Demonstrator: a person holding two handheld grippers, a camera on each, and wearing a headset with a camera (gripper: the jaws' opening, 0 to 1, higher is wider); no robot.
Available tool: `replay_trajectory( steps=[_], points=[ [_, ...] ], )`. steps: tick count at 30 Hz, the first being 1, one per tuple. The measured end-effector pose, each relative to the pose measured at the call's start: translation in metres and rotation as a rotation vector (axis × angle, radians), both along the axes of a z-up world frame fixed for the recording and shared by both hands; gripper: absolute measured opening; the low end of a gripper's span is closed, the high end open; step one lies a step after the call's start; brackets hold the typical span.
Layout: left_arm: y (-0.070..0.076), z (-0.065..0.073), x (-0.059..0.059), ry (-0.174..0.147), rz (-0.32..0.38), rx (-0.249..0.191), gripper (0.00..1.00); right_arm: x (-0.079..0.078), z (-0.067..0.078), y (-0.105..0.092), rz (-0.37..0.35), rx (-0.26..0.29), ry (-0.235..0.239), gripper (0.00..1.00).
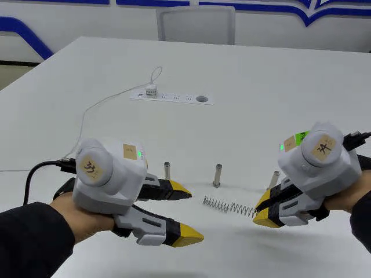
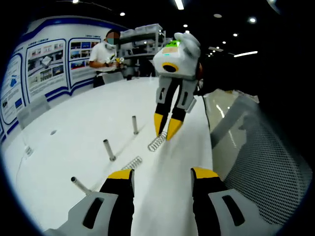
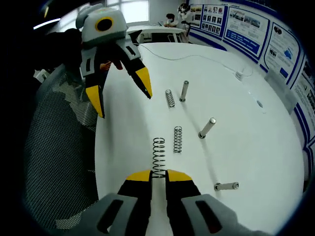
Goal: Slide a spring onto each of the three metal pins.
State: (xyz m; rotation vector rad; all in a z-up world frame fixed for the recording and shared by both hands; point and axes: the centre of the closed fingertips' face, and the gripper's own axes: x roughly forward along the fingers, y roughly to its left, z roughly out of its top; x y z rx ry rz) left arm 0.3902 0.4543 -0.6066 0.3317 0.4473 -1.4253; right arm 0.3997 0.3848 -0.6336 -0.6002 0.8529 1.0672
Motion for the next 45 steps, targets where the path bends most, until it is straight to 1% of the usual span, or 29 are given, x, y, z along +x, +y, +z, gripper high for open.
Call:
replay_trajectory(
  steps=[7, 12, 17, 19, 23, 28, 31, 34, 39, 42, 45],
  points=[
    [-0.001, -0.005, -0.002, -0.004, -0.003, 0.006, 0.43, -0.01, 0.006, 0.024, 0.085, -0.01, -0.005, 0.11],
    [-0.002, -0.006, -0.004, -0.015, -0.011, 0.006, 0.37, -0.013, 0.01, 0.038, 0.125, -0.009, -0.014, 0.11],
    [-0.005, -0.008, -0.007, -0.022, -0.029, 0.007, 0.32, -0.017, 0.011, 0.049, 0.171, -0.014, -0.009, 0.12],
    [-0.005, -0.01, -0.008, -0.031, -0.041, 0.012, 0.29, -0.019, 0.01, 0.052, 0.186, -0.022, -0.007, 0.12],
    [-0.005, -0.012, -0.01, -0.047, -0.059, 0.021, 0.19, -0.021, 0.009, 0.055, 0.197, -0.024, -0.002, 0.12],
    [-0.005, -0.014, -0.01, -0.069, -0.069, 0.034, 0.14, -0.025, 0.01, 0.057, 0.202, -0.029, 0.007, 0.12],
    [-0.005, -0.015, -0.009, -0.086, -0.076, 0.041, 0.13, -0.026, 0.012, 0.057, 0.2, -0.03, 0.003, 0.12],
    [-0.004, -0.017, -0.01, -0.084, -0.078, 0.049, 0.12, -0.027, 0.019, 0.06, 0.201, -0.017, -0.006, 0.12],
    [-0.004, -0.018, -0.01, -0.08, -0.078, 0.05, 0.12, -0.025, 0.031, 0.066, 0.201, 0.014, -0.03, 0.12],
    [-0.004, -0.018, -0.011, -0.077, -0.08, 0.049, 0.12, -0.024, 0.035, 0.07, 0.199, 0.03, -0.039, 0.12],
    [-0.004, -0.017, -0.012, -0.081, -0.083, 0.049, 0.12, -0.024, 0.04, 0.074, 0.204, 0.045, -0.053, 0.11]
  ],
)
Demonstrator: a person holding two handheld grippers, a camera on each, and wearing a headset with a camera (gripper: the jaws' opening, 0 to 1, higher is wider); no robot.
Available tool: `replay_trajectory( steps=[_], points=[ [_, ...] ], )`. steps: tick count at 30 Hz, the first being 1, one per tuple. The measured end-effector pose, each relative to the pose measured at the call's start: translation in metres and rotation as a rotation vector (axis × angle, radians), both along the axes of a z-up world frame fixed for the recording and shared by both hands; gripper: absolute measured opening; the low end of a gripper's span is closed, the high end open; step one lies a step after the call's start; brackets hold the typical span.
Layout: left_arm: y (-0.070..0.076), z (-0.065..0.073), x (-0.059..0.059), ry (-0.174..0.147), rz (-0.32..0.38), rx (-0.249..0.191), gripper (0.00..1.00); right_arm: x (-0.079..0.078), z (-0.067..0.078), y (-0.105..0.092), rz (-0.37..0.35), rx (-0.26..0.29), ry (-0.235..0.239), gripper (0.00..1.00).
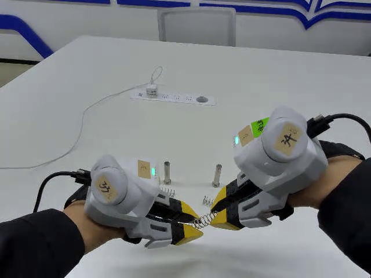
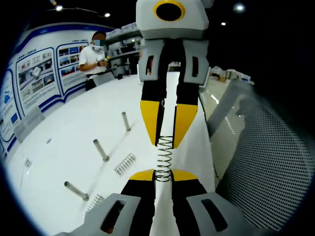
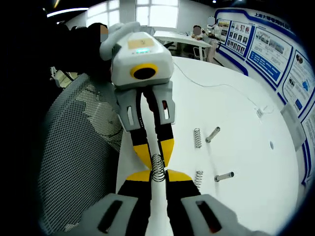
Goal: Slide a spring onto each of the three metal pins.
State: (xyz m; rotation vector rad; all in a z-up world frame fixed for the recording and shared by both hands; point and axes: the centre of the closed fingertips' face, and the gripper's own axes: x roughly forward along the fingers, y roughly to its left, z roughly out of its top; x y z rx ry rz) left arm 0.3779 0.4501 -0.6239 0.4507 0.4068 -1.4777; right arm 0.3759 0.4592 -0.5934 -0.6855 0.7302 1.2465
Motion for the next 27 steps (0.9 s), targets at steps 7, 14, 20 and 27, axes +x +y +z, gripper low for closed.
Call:
replay_trajectory(
  steps=[7, 14, 20, 27],
  points=[
    [-0.001, 0.001, -0.001, -0.002, -0.002, -0.005, 0.11, 0.001, 0.005, 0.007, 0.012, 0.015, -0.022, 0.11],
    [-0.002, 0.0, -0.001, -0.008, -0.002, -0.005, 0.12, 0.0, 0.003, 0.005, 0.018, -0.001, -0.019, 0.11],
    [-0.002, 0.0, 0.001, 0.007, 0.018, -0.006, 0.2, 0.003, 0.004, 0.0, 0.013, -0.016, -0.018, 0.11],
    [0.002, 0.003, 0.007, 0.026, 0.053, -0.026, 0.27, 0.012, 0.009, -0.021, -0.014, -0.055, -0.021, 0.11]
  ],
)
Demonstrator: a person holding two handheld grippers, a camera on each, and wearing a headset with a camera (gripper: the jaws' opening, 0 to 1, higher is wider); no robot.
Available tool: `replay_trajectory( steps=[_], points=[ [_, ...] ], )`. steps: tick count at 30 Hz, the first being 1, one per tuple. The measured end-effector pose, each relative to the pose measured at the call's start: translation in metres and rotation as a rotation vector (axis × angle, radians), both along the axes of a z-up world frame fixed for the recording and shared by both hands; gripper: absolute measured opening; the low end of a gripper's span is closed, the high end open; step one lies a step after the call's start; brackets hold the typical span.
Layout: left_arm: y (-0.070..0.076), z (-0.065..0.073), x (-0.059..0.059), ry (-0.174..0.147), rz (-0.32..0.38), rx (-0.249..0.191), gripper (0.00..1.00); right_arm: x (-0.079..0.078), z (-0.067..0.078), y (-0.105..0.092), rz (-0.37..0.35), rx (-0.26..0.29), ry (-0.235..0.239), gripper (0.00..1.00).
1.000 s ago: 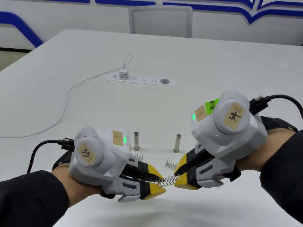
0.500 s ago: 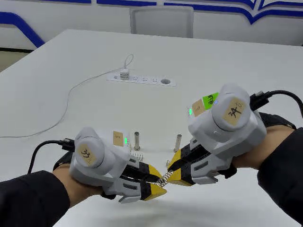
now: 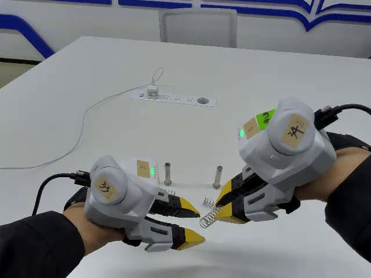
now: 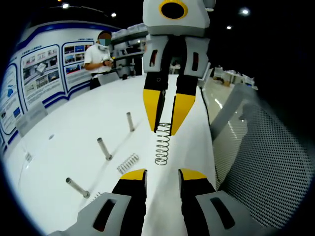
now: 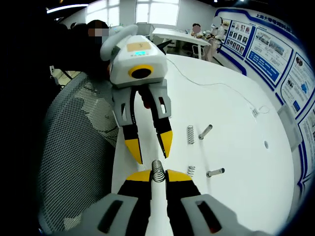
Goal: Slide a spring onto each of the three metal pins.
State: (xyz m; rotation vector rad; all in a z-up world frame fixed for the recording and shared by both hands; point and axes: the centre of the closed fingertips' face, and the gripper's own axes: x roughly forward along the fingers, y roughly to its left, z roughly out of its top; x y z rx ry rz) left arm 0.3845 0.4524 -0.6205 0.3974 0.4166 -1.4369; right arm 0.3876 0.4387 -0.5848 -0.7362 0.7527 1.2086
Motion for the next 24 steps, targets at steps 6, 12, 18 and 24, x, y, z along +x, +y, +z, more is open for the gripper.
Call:
replay_trajectory(
  steps=[6, 12, 18, 24],
  points=[
    [0.004, 0.002, 0.004, 0.013, 0.027, -0.016, 0.31, 0.017, 0.013, -0.03, -0.051, -0.042, -0.023, 0.11],
    [0.007, 0.005, 0.011, 0.028, 0.063, -0.034, 0.36, 0.034, 0.026, -0.059, -0.101, -0.083, -0.044, 0.11],
    [0.017, 0.006, 0.019, 0.038, 0.108, -0.044, 0.4, 0.046, 0.035, -0.078, -0.143, -0.105, -0.058, 0.11],
    [0.028, 0.011, 0.031, 0.049, 0.171, -0.07, 0.45, 0.055, 0.037, -0.093, -0.165, -0.15, -0.067, 0.11]
  ],
)
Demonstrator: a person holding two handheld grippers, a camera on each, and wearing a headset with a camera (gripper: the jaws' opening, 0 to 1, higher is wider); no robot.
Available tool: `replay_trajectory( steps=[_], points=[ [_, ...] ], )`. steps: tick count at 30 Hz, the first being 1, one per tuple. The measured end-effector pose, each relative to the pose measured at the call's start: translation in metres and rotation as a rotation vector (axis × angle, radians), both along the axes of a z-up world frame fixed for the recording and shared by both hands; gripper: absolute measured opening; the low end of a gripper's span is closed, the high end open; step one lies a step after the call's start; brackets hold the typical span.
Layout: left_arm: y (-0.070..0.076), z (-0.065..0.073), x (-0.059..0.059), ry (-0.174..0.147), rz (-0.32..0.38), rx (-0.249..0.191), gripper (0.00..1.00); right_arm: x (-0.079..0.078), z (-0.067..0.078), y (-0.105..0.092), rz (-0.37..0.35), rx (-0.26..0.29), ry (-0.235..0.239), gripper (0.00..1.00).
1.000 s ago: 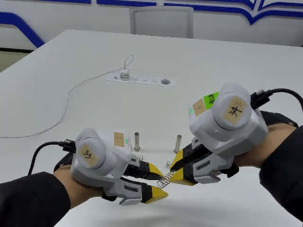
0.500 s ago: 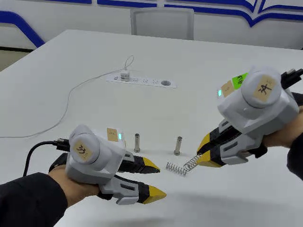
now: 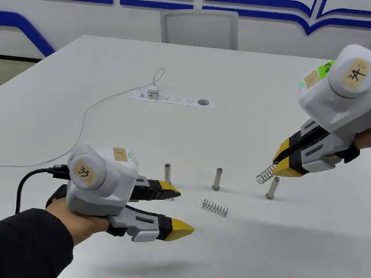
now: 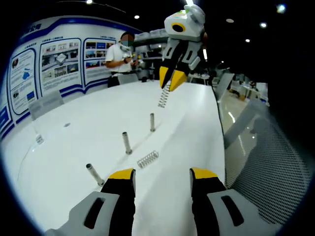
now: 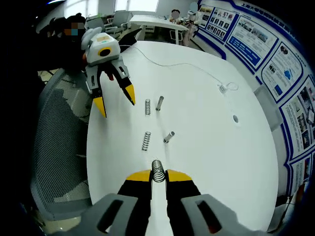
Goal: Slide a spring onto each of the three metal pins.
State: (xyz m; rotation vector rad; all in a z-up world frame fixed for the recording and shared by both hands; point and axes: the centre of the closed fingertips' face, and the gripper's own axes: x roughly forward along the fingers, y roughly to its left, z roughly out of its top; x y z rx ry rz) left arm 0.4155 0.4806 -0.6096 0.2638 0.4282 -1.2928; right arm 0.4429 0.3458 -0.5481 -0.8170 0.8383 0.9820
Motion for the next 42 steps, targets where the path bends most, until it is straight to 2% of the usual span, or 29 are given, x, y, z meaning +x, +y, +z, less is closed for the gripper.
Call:
replay_trajectory(
  steps=[8, 18, 23, 30, 42],
  points=[
    [0.016, 0.007, 0.013, -0.003, 0.075, -0.026, 0.5, 0.014, -0.003, -0.014, -0.021, -0.05, 0.009, 0.11],
    [0.026, 0.008, 0.016, 0.0, 0.127, -0.031, 0.53, 0.029, -0.018, -0.036, -0.05, -0.143, 0.036, 0.11],
    [0.028, 0.007, 0.016, 0.004, 0.136, -0.03, 0.54, 0.033, -0.027, -0.044, -0.053, -0.193, 0.052, 0.11],
    [0.028, 0.006, 0.017, 0.01, 0.141, -0.032, 0.55, 0.037, -0.038, -0.047, -0.05, -0.229, 0.079, 0.11],
    [0.029, 0.005, 0.017, 0.017, 0.148, -0.036, 0.56, 0.041, -0.048, -0.047, -0.041, -0.263, 0.103, 0.11]
  ],
)
